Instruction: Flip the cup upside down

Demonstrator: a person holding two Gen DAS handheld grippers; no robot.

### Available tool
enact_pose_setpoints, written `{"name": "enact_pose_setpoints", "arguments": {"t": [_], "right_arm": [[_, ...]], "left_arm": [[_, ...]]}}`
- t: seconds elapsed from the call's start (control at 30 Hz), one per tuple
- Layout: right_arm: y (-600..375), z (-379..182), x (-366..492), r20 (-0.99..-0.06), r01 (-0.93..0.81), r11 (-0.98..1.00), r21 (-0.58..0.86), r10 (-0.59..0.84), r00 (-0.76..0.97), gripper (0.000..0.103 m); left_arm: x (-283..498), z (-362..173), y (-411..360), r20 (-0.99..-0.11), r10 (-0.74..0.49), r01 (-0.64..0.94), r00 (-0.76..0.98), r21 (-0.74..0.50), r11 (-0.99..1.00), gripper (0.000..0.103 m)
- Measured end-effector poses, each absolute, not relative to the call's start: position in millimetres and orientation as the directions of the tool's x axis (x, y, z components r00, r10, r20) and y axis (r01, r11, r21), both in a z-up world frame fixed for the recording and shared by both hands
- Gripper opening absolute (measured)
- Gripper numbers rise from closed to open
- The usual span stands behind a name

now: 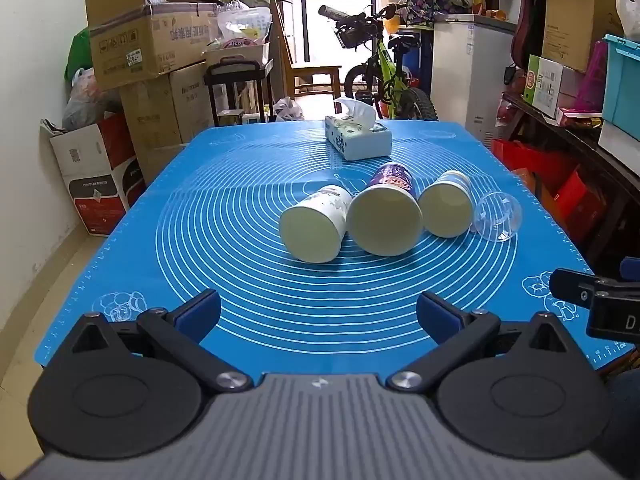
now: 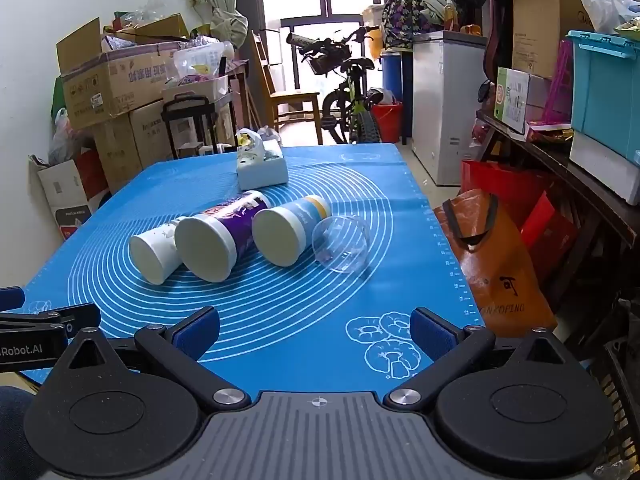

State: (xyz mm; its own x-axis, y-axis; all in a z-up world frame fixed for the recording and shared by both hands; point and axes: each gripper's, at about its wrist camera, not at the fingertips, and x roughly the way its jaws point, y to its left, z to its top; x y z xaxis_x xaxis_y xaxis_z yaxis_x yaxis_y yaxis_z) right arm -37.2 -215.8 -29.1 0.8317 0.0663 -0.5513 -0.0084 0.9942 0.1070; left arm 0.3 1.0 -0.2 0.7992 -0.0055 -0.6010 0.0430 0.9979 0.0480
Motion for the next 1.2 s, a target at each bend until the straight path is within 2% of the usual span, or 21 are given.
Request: {"name": "enact_pose_setpoints", "arguments": {"t": [1.2], "right_arm": [[-217.9, -30.2, -36.6, -0.567, -0.007, 0.995, 0.104, 0.065, 0.821, 0.1]], "left_arm": [[-1.6, 1.3, -3.5, -0.592, 0.01, 0.048, 0.806, 0.082, 0.995, 0.103]]}}
